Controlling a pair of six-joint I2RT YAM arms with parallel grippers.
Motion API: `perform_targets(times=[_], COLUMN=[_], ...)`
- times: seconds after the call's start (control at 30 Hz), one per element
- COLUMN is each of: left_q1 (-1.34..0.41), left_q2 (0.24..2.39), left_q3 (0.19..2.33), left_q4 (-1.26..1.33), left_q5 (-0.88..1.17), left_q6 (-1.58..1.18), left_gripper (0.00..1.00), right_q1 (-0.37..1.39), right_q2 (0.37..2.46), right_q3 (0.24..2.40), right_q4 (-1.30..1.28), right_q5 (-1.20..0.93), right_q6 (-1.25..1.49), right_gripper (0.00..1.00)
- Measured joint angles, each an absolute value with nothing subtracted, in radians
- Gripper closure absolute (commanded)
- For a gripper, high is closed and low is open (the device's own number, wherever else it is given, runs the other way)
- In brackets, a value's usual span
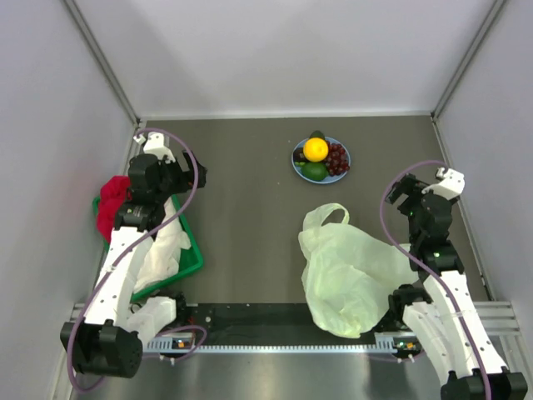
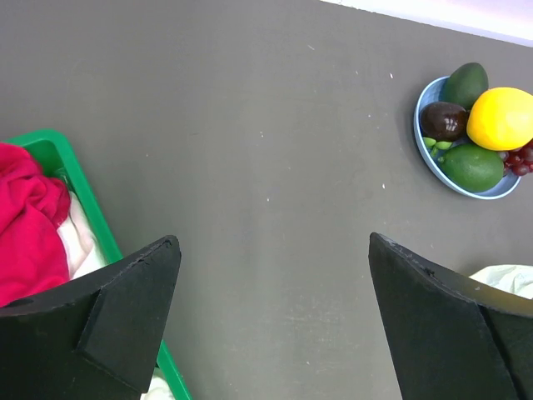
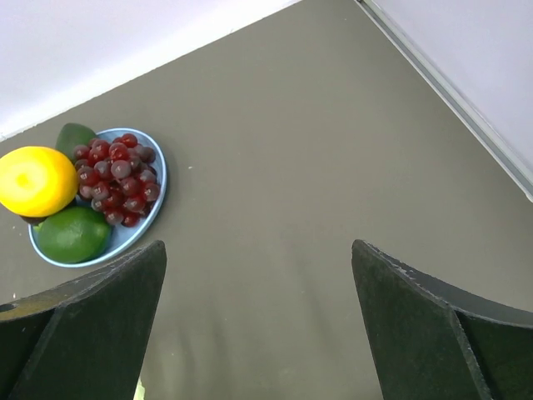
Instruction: Place the fruits into the plastic bag
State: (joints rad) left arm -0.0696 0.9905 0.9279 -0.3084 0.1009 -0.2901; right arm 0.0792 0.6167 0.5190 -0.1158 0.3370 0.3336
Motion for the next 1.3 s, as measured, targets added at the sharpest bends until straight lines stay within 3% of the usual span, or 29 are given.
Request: perform_targets(times=[0.53,0.8,1.3], left_q1=[-0.07,-0.069,-0.069], left_q2=[0.99,0.986,1.052], left_q3=[0.929,0.929,0.929], left_q4=[-0.308,-0.306,-0.29], left_q5=[0.13,0.214,0.455], left_q6=[-0.294,-0.288,-0.289], left_gripper=[0.01,0.01,0.01], right_q1=[0.079,0.09,0.342], right_q2=[0.654,0.807,0.962], right_q3=[0.527,0.647,0.722], right_q4=[-0.12,-0.144,-0.246], right_q5=[0.235,-0.113,-0.249], right_q6=[0.317,0.269,0.156], right_gripper=[0.06,0.14,0.14])
